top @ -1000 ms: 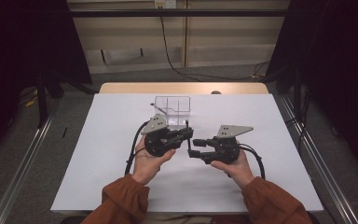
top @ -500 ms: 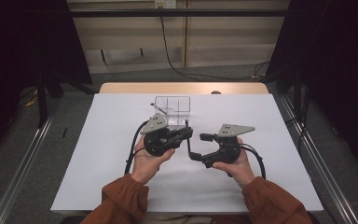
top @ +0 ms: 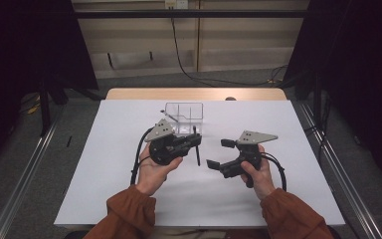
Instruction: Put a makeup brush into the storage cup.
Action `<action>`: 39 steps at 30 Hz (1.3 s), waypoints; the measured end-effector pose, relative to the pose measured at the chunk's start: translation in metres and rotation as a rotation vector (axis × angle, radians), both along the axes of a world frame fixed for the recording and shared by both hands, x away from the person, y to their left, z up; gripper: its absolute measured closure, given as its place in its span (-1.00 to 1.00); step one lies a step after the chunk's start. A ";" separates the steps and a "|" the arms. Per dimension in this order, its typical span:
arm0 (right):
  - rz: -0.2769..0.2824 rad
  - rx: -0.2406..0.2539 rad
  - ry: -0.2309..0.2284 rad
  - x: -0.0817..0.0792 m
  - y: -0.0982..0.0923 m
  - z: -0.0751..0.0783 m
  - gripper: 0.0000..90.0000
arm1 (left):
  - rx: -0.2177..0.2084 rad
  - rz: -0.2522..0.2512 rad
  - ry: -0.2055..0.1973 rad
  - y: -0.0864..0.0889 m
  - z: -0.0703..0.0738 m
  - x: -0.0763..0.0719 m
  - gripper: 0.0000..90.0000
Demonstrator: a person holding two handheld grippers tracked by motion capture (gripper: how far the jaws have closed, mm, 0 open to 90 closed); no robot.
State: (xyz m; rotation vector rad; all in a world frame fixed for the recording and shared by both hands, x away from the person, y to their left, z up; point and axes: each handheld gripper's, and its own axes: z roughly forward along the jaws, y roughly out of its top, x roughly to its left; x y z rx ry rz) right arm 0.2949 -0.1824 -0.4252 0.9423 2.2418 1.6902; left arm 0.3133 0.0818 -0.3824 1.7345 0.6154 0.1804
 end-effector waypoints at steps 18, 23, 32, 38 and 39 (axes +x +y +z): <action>-0.159 -0.029 -0.087 -0.017 -0.041 0.003 -0.93 | 0.015 0.054 0.003 0.028 0.000 0.002 0.86; -0.204 -0.036 -0.094 -0.021 -0.052 0.000 -0.93 | 0.013 0.068 -0.001 0.035 0.001 0.003 0.86; -0.265 -0.038 -0.079 -0.030 -0.071 -0.003 -0.94 | 0.011 0.097 -0.008 0.050 0.005 0.005 0.86; -0.294 -0.037 -0.077 -0.036 -0.084 -0.005 -0.94 | 0.015 0.113 -0.015 0.057 0.009 0.008 0.86; -0.293 -0.034 -0.080 -0.037 -0.086 -0.005 -0.94 | 0.017 0.116 -0.017 0.059 0.010 0.009 0.86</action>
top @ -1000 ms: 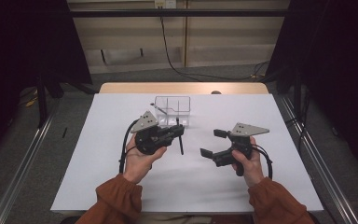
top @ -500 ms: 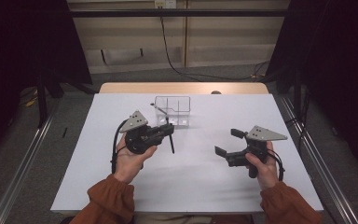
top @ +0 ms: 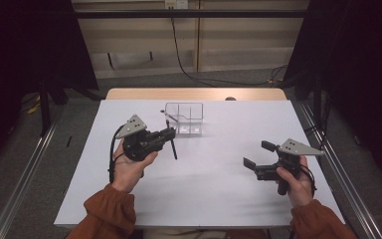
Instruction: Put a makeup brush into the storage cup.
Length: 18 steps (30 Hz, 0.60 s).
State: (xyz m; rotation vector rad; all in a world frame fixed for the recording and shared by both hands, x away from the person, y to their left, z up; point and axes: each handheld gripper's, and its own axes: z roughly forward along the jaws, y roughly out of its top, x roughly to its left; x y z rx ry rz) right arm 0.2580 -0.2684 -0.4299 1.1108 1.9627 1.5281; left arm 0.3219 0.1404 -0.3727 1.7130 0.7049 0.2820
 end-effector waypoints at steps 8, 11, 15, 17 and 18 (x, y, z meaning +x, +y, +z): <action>-0.041 -0.006 -0.003 -0.007 -0.009 -0.005 -0.95 | 0.001 0.018 -0.001 0.008 0.002 0.002 0.86; -0.052 -0.004 -0.010 -0.011 -0.012 -0.005 -0.95 | -0.006 0.026 -0.006 0.012 0.003 0.002 0.86; -0.065 -0.004 -0.025 -0.014 -0.014 -0.007 -0.96 | -0.011 0.035 -0.010 0.018 0.006 0.004 0.86; -0.068 -0.010 -0.028 -0.016 -0.015 -0.010 -0.96 | -0.017 0.044 -0.012 0.020 0.007 0.005 0.86; -0.066 -0.013 -0.029 -0.016 -0.015 -0.011 -0.96 | -0.016 0.047 -0.013 0.021 0.008 0.006 0.86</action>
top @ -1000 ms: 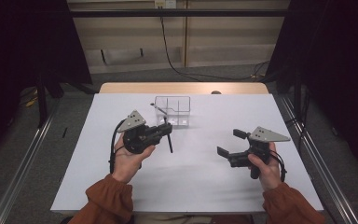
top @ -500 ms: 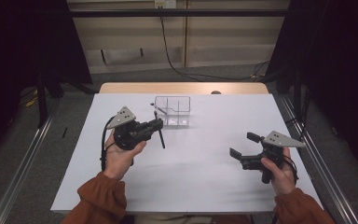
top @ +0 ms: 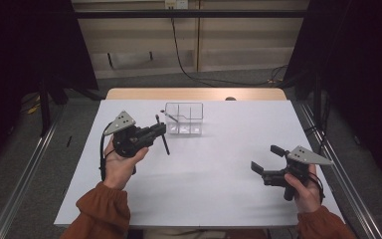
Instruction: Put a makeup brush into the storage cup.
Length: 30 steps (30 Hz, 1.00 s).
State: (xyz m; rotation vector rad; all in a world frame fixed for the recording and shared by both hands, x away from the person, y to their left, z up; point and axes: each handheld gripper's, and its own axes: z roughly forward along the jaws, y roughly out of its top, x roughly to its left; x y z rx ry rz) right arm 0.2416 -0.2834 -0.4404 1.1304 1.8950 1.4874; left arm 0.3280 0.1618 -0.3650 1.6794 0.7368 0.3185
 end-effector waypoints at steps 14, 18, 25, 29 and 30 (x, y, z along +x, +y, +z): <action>0.007 -0.028 -0.012 0.000 0.000 -0.001 -0.97 | 0.010 0.029 -0.017 0.009 0.017 0.018 0.86; 0.005 -0.030 -0.013 0.000 0.000 -0.001 -0.97 | 0.008 0.038 -0.029 0.008 0.023 0.024 0.86; 0.013 -0.025 -0.005 0.001 0.000 -0.002 -0.97 | 0.011 0.056 -0.055 0.001 0.035 0.040 0.86; 0.011 -0.020 -0.002 0.001 0.000 -0.002 -0.97 | 0.016 0.079 -0.062 -0.002 0.039 0.051 0.86; 0.013 -0.020 -0.001 0.001 0.000 -0.002 -0.97 | 0.017 0.082 -0.064 -0.002 0.039 0.055 0.86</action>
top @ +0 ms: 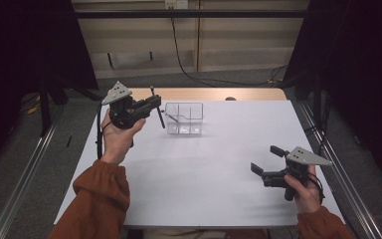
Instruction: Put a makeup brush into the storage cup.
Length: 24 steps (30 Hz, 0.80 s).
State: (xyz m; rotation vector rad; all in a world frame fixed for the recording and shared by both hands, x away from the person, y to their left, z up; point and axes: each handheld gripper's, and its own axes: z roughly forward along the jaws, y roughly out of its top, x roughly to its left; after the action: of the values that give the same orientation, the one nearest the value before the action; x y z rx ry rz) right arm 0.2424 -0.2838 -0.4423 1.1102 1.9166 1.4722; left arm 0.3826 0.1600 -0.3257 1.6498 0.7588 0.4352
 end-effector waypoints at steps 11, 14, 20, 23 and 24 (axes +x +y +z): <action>-0.006 -0.005 0.000 0.001 0.000 0.000 -0.97 | -0.029 0.054 0.006 -0.002 -0.003 0.028 0.86; -0.005 -0.007 0.001 0.001 0.000 -0.001 -0.97 | -0.024 0.058 -0.001 -0.007 -0.002 0.032 0.86; -0.003 -0.009 0.002 0.001 0.000 -0.001 -0.97 | -0.016 0.061 -0.002 -0.024 -0.004 0.037 0.86; -0.003 -0.006 0.002 0.001 0.000 -0.001 -0.97 | -0.002 0.065 0.005 -0.031 -0.008 0.041 0.86; -0.004 -0.007 0.002 0.001 0.000 -0.001 -0.97 | -0.003 0.073 0.009 -0.033 -0.009 0.042 0.86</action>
State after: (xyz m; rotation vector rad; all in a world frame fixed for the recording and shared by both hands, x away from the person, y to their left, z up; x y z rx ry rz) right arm 0.2435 -0.2843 -0.4429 1.1116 1.9183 1.4620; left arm 0.4248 0.1273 -0.3351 1.6258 0.8280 0.4789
